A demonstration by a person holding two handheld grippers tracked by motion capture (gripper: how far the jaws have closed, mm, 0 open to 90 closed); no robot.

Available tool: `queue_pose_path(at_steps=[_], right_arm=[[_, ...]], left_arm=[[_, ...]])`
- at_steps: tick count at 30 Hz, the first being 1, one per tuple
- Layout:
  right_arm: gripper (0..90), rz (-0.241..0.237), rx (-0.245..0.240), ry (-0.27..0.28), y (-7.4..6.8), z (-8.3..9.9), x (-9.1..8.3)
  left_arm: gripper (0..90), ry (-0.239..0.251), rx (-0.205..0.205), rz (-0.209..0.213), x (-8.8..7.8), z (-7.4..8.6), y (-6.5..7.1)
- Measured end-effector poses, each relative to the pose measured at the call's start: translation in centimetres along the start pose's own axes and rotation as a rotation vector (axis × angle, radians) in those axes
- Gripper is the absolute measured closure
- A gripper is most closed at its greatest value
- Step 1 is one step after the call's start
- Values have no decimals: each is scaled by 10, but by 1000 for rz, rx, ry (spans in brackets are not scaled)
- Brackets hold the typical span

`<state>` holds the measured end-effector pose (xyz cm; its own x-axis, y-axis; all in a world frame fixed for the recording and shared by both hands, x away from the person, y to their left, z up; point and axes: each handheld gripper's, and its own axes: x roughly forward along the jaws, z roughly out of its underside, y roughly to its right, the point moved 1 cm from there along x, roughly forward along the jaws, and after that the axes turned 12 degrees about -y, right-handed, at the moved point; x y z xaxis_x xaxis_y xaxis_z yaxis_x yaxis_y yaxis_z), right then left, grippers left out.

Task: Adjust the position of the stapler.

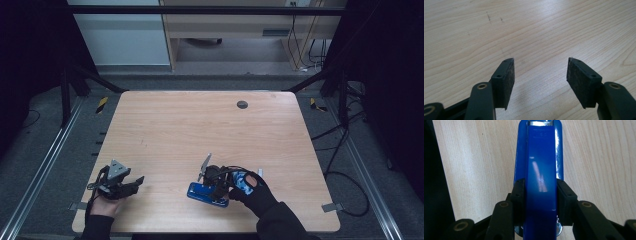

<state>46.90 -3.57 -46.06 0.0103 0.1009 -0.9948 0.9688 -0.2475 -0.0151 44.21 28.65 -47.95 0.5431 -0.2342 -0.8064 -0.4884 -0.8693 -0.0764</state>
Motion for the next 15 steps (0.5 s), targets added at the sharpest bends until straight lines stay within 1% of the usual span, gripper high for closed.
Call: queue_pose_path(at_steps=[1,2,5,6,7,8,9,12,13,14,15], right_arm=[[640,-4,6,-3,0,0,0],[638,-4,-4,2,1,0,1],[631,-14,8,-17,1,-1,3],[638,-7,-5,-24,2,-2,5],[640,-7,-6,-22,2,-2,5],[643,-14,13,-28,1,-2,4],[645,-8,-4,-20,2,-2,5],[651,1,-7,-19,2,-1,4],[655,3,1,-23,1,-2,4],[656,5,-4,-19,1,-1,4],[657,0,10,-23,0,-1,3]], left_arm=[[392,0,0,1,0,0,0],[391,0,-2,0,0,0,0],[391,-1,-1,0,0,0,0],[392,-1,-1,1,0,0,0],[391,0,-1,1,0,0,0],[391,0,-1,1,0,0,0],[391,-1,-1,0,0,0,0],[392,-1,-1,0,0,0,0],[392,0,0,-1,0,0,0],[391,0,0,0,0,0,0],[392,0,0,-1,0,0,0]])
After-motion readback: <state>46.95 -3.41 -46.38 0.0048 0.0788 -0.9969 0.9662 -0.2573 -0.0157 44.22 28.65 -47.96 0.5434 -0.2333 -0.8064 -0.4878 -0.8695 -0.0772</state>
